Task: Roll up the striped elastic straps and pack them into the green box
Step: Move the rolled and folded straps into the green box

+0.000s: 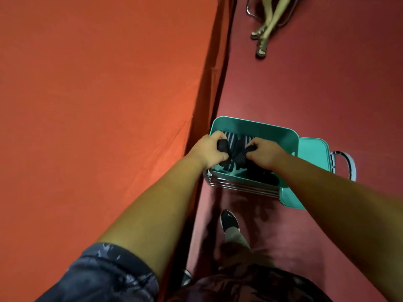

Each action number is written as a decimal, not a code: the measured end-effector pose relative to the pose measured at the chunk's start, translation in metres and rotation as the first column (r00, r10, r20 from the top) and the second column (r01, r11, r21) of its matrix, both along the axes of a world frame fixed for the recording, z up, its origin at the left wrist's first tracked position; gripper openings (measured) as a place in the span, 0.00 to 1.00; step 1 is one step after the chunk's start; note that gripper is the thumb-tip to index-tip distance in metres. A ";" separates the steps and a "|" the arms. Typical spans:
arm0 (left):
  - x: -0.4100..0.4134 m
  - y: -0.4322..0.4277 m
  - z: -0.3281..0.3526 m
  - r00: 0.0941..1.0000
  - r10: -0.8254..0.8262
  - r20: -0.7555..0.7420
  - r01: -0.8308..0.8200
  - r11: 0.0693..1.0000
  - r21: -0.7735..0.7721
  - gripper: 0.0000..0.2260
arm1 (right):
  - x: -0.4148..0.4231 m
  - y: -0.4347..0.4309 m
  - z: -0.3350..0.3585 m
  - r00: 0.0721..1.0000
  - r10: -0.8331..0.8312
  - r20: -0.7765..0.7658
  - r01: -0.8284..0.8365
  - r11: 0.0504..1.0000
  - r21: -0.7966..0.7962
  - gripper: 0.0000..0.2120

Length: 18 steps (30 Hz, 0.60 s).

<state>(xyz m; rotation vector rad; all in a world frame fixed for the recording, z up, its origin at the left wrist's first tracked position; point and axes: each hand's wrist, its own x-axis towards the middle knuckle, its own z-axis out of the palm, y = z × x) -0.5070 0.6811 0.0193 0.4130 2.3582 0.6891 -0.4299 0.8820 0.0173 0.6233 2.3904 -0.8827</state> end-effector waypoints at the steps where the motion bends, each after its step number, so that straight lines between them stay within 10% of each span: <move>1: 0.000 0.006 -0.006 1.000 -0.024 0.004 0.024 1.000 0.000 0.21 | 0.002 0.006 -0.005 1.000 -0.014 0.018 0.015 1.000 -0.010 0.12; 18: 0.003 0.045 -0.126 0.938 -0.321 0.134 0.348 0.875 -0.336 0.24 | 0.009 0.004 -0.106 0.976 0.136 0.172 -0.125 0.989 -0.075 0.20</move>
